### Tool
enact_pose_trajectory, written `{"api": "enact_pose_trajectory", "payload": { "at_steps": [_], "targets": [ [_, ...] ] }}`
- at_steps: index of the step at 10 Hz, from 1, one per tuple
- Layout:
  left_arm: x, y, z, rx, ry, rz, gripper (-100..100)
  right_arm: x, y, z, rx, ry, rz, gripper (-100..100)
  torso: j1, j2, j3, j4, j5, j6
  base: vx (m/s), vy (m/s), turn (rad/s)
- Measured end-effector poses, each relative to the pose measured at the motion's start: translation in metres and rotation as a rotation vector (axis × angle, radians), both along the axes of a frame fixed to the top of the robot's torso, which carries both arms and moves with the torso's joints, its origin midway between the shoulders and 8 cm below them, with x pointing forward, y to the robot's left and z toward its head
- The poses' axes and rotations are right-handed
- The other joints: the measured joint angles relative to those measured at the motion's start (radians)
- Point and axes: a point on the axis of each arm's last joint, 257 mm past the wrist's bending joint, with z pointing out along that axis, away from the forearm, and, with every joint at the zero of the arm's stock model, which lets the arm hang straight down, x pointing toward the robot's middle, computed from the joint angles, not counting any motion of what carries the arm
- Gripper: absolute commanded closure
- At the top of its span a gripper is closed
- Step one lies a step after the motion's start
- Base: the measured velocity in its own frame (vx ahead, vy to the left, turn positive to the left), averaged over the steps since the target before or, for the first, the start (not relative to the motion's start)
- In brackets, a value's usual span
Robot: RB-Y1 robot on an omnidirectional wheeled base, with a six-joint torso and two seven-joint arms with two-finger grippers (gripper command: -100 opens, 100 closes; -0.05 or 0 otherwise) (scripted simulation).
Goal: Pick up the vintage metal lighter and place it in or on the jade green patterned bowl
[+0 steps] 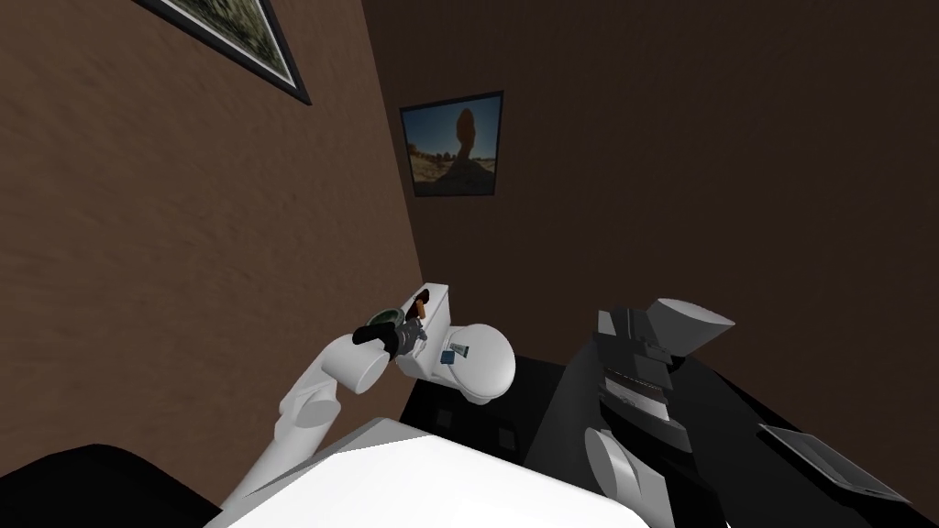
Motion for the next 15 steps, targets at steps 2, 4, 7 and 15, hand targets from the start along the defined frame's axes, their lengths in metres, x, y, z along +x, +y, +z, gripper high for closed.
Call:
{"api": "enact_pose_trajectory", "payload": {
  "at_steps": [2,4,7,15],
  "targets": [
    [0.009,0.001,0.011,0.015,-0.014,0.001,100,0.000,0.000,0.000,0.000,0.000,0.000,0,0.005,0.001,0.001,0.000,0.001,0.000,-0.030,0.047,-0.013],
    [0.016,0.003,0.023,0.025,-0.027,0.007,100,0.000,0.000,0.000,0.000,0.000,0.000,0,0.009,0.002,0.001,0.001,0.002,-0.001,-0.041,0.076,-0.027],
    [0.030,0.007,0.036,0.031,-0.043,0.026,100,0.000,0.000,0.000,0.000,0.000,0.000,0,0.011,0.002,0.001,0.001,0.002,-0.001,-0.045,0.104,-0.042],
    [0.063,0.011,0.076,0.012,-0.077,0.076,100,0.000,0.000,0.000,0.000,0.000,0.000,0,0.012,0.001,0.001,0.001,0.003,-0.001,-0.037,0.112,-0.043]
  ]
}}
